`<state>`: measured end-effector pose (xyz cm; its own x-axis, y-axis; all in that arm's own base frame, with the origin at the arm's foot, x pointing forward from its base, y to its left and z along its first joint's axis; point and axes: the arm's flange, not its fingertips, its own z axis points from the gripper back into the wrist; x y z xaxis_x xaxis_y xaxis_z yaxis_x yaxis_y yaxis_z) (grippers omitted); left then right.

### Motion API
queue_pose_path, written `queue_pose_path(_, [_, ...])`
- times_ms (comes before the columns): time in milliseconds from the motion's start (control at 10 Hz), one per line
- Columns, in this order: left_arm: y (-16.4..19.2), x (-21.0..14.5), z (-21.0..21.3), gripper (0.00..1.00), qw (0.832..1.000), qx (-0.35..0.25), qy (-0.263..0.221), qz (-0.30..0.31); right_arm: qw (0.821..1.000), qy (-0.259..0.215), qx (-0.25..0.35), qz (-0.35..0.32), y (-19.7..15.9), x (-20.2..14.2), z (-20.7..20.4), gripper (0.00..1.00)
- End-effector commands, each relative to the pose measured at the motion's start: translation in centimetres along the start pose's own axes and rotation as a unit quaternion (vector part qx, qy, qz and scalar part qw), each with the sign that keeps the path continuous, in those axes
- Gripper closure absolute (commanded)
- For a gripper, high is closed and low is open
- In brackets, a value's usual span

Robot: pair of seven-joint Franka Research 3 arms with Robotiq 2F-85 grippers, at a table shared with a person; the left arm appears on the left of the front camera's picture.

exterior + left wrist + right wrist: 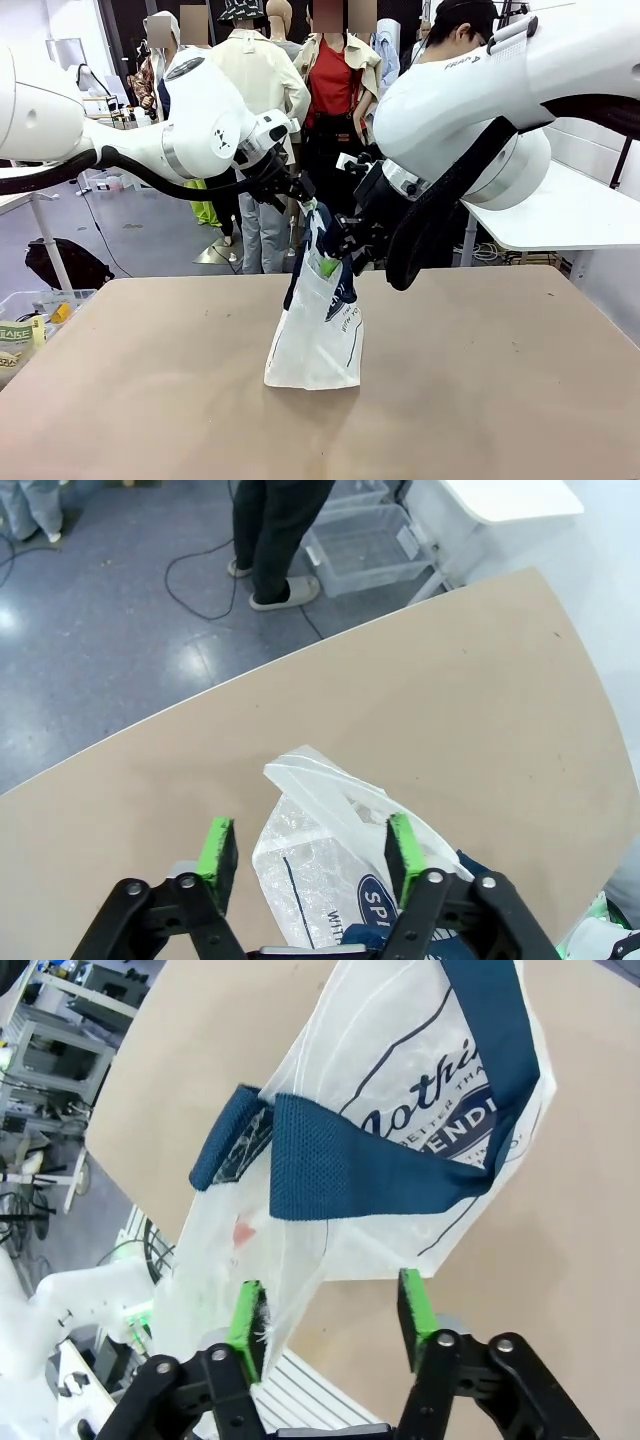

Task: Transfer purchased items from the store into the shopping bag.
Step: Open the Reusable shopping bag in the center of the table.

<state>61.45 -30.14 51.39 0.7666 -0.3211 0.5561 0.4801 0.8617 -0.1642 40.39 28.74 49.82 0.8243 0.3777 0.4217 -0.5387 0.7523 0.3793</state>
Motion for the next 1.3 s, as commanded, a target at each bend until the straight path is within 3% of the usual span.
queue_pose_path(0, [0.5, 0.6, -0.3, 0.78, 1.000, -0.001, 0.013, -0.004, 1.000, -0.004, -0.010, 0.002, -0.5, -0.2, -0.4, 0.89])
queue_pose_path(100, [0.5, 0.6, -0.3, 0.97, 1.000, -0.003, 0.015, -0.004, 1.000, -0.005, -0.011, 0.002, -0.5, -0.2, -0.3, 1.00])
queue_pose_path(200, [0.5, 0.7, -0.4, 1.00, 1.000, -0.005, 0.018, -0.005, 1.000, -0.005, -0.011, 0.002, -0.5, -0.2, -0.3, 1.00])
queue_pose_path(800, [0.9, 1.0, -0.4, 1.00, 1.000, -0.012, 0.023, -0.005, 1.000, -0.002, -0.020, 0.004, -1.0, -0.5, -0.2, 1.00])
queue_pose_path(1200, [4.4, 1.2, 1.8, 1.00, 1.000, 0.000, 0.007, 0.013, 0.998, -0.010, -0.056, -0.013, -2.5, -1.3, 0.8, 1.00])
